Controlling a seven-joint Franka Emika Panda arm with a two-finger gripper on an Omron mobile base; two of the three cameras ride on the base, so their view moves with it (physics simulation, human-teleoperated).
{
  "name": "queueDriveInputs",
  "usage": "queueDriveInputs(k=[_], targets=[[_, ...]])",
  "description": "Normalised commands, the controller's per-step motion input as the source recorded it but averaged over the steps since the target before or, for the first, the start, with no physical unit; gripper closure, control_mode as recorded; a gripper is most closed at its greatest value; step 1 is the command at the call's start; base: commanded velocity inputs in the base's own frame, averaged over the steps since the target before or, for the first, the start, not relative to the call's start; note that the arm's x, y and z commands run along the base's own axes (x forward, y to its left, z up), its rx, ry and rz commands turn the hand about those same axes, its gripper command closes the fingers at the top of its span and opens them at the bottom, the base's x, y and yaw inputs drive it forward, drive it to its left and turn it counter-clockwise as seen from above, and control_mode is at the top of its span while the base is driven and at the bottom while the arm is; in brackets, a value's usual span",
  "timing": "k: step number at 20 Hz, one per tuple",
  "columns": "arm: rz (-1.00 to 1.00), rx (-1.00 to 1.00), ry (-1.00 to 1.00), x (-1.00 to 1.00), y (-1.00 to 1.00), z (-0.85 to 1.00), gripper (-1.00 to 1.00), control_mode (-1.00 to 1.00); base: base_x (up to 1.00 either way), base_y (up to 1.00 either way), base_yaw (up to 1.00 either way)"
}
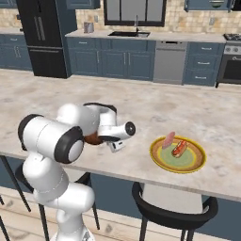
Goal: Take the smaller bowl and place it next to the appetizer plate on the dining counter , and place the larger bowl next to the plate with cooked food.
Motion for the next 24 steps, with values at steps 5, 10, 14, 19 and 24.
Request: queueDriveInputs(k=[5,10,14,19,24], targets=[[-0.04,0.08,-0.11,-0.54,0.0,0.78,-1.0,-1.0,0.0,0.0,0.0],[-0.03,-0.05,0.37,-0.5,-0.1,1.0,-1.0,-1.0,0.0,0.0,0.0],[0.0,-0.18,0.48,-0.28,-0.32,1.0,-1.0,-1.0,0.0,0.0,0.0],[0.11,-0.23,0.04,-0.43,-0.04,0.92,-1.0,-1.0,0.0,0.0,0.0],[0.3,-0.23,-0.31,-0.53,0.0,0.77,-1.0,-1.0,0.0,0.0,0.0]])
